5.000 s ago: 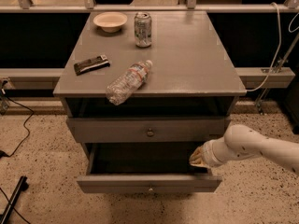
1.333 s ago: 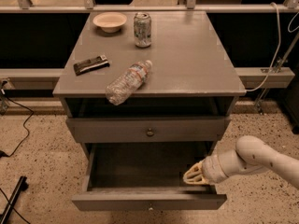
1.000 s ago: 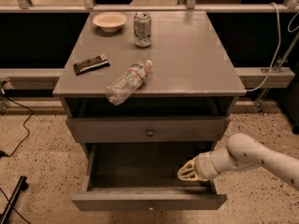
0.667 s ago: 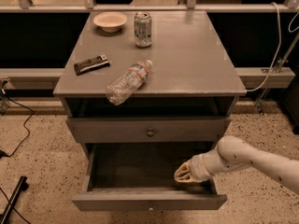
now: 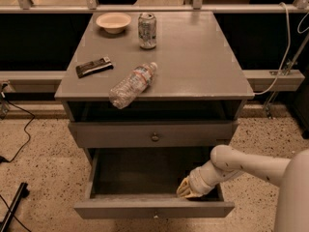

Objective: Open middle drawer

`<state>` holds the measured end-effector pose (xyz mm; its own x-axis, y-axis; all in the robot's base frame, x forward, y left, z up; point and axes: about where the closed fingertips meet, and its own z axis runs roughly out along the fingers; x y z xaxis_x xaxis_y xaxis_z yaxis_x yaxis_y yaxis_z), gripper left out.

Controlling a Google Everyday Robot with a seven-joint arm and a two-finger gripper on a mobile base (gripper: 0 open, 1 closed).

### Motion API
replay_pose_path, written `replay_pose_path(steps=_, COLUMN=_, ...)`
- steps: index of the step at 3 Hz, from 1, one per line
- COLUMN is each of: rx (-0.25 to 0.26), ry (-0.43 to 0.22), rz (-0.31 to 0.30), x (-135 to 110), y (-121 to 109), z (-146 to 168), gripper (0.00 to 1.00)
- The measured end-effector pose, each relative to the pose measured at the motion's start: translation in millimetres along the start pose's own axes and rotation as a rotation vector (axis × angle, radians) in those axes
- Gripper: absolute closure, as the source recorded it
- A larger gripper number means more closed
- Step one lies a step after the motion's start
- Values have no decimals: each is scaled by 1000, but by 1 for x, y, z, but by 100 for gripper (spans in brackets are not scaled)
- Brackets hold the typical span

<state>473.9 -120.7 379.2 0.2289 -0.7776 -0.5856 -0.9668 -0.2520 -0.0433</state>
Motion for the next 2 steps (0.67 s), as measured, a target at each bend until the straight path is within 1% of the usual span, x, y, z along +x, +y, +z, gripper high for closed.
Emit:
replay_pose_path(steps=1, rx=-47, ry=17, rz=66, x=5, y=19, z=5, gripper=100)
replay_pose_path(steps=2, rx=-56, ry=13, rz=92, x=4, y=28, z=3, gripper=100)
